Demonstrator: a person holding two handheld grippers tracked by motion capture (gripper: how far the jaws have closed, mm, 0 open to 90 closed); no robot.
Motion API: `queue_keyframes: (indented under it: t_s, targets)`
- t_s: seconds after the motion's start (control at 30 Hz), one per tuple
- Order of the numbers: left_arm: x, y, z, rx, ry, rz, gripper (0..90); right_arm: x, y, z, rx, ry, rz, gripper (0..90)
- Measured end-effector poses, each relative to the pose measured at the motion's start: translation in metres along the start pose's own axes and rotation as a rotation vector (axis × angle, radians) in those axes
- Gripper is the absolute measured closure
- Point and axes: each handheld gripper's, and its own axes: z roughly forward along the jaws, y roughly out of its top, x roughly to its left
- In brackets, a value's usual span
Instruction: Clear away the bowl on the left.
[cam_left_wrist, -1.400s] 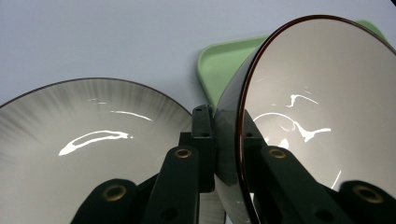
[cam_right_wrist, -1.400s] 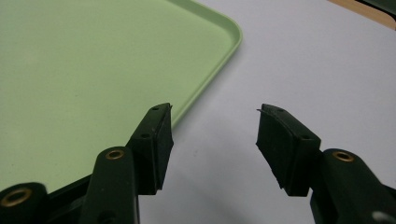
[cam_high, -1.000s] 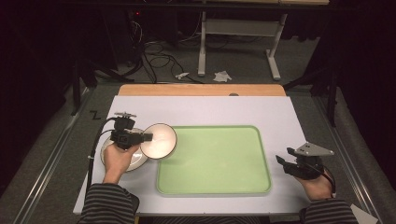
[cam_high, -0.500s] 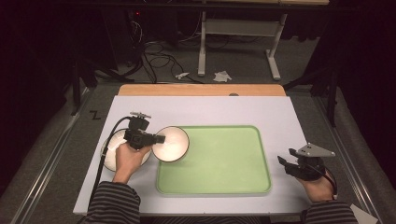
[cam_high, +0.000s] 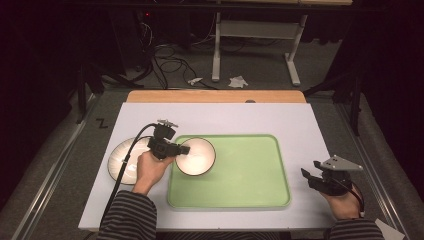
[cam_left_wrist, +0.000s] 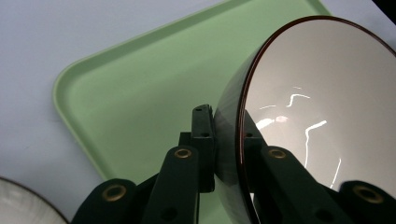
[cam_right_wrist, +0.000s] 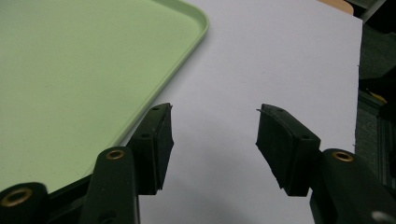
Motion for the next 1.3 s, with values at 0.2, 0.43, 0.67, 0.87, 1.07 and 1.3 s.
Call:
queue_keyframes:
  t_s: [0.2, 0.43, 0.67, 0.87, 1.07, 1.3]
  targets:
    - [-0.007, 0.006, 0.01, 0.018, -0.014, 0.023, 82.4, 0.002, -0.001, -0.001, 0.006, 0.006, 0.001, 46.8]
    - [-0.014, 0.013, 0.019, 0.022, -0.03, 0.039, 82.4, 0.001, -0.003, -0.003, 0.01, 0.002, 0.012, 46.8]
    - [-0.02, 0.018, 0.028, 0.031, -0.039, 0.054, 82.4, 0.001, -0.004, -0.004, 0.016, 0.0, 0.01, 46.9]
    - [-0.024, 0.021, 0.034, 0.029, -0.052, 0.055, 82.4, 0.001, -0.006, -0.005, 0.011, 0.0, 0.015, 47.3]
    - [-0.025, 0.024, 0.04, 0.031, -0.058, 0.046, 82.4, 0.002, -0.003, -0.002, 0.011, 0.015, 0.012, 48.8]
    - [-0.028, 0.026, 0.05, 0.048, -0.043, 0.057, 82.3, 0.003, 0.001, 0.004, 0.021, 0.036, 0.01, 48.9]
